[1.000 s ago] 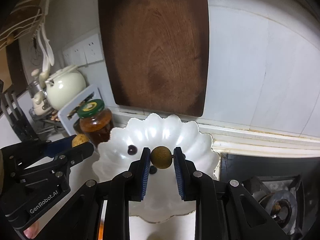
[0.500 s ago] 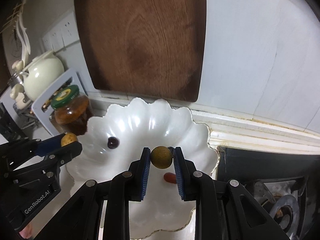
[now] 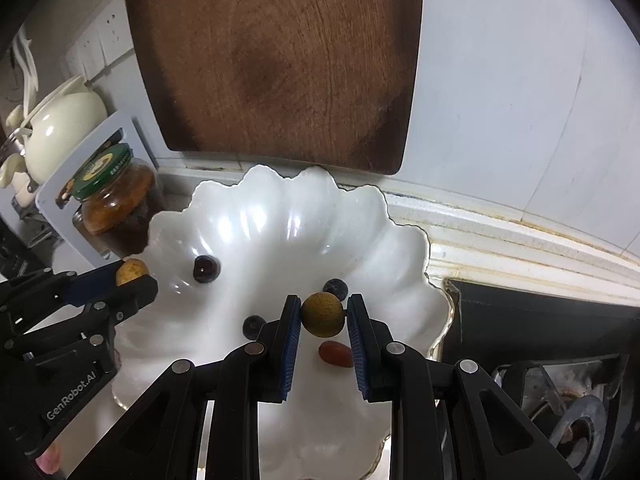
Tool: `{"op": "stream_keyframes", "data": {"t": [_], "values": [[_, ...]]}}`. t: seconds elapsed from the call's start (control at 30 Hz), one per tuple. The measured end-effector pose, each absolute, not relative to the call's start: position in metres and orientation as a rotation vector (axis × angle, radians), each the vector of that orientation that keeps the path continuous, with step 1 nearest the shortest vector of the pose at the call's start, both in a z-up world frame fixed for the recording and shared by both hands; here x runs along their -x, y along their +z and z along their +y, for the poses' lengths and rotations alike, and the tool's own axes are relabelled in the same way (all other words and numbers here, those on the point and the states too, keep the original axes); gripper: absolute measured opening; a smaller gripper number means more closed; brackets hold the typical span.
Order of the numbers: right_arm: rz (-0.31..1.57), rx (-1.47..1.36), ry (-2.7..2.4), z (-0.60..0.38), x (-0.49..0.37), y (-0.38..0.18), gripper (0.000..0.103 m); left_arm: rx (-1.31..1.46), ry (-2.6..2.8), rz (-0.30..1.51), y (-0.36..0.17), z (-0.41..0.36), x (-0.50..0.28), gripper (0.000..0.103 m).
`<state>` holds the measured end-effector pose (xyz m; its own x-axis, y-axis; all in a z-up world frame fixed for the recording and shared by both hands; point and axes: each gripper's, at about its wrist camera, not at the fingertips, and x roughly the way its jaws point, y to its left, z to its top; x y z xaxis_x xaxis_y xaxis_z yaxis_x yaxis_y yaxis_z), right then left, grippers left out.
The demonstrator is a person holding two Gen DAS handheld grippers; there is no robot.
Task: Organize fruits
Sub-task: 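Lower both brown fruits into the bowl and open both grippers, then withdraw both open grippers from the bowl toward the orange and red date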
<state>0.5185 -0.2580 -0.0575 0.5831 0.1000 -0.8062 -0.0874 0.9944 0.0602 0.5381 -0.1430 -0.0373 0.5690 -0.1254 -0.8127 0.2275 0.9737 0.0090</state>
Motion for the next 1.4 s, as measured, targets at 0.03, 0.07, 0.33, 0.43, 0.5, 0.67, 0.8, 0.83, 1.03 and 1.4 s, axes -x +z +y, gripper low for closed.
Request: {"op": "stream_keyframes", "data": {"t": [0.03, 0.07, 0.33, 0.43, 0.5, 0.67, 0.8, 0.83, 1.03, 1.4], "values": [[0.948, -0.016, 0.110, -0.258, -0.519, -0.058, 0.026, -0.118, -0.207, 0.946, -0.038, -0.143, -0.539, 0.027], [0.953, -0.016, 0.109, -0.258, -0.520, -0.059, 0.027, -0.116, -0.208, 0.948, -0.039, -0.143, -0.540, 0.031], [0.954, -0.028, 0.092, -0.262, -0.521, -0.058, 0.037, -0.115, -0.205, 0.945, -0.036, -0.140, -0.536, 0.048], [0.945, -0.030, 0.089, -0.263, -0.515, -0.053, 0.037, -0.117, -0.198, 0.920, -0.030, -0.137, -0.529, 0.055], [0.930, -0.032, 0.087, -0.264, -0.510, -0.048, 0.037, -0.124, -0.188, 0.898, -0.024, -0.135, -0.523, 0.061], [0.875, -0.029, 0.073, -0.267, -0.491, -0.030, 0.045, -0.121, -0.170, 0.840, -0.006, -0.127, -0.506, 0.079], [0.829, -0.013, 0.066, -0.267, -0.473, -0.015, 0.047, -0.122, -0.164, 0.801, 0.007, -0.120, -0.491, 0.084], [0.820, -0.012, 0.064, -0.266, -0.469, -0.012, 0.050, -0.125, -0.162, 0.794, 0.009, -0.119, -0.488, 0.084], [0.765, 0.016, 0.054, -0.265, -0.439, 0.006, 0.053, -0.153, -0.145, 0.716, 0.028, -0.108, -0.453, 0.093], [0.692, -0.011, 0.053, -0.262, -0.384, 0.027, 0.053, -0.148, -0.164, 0.614, 0.051, -0.095, -0.397, 0.097]]}}
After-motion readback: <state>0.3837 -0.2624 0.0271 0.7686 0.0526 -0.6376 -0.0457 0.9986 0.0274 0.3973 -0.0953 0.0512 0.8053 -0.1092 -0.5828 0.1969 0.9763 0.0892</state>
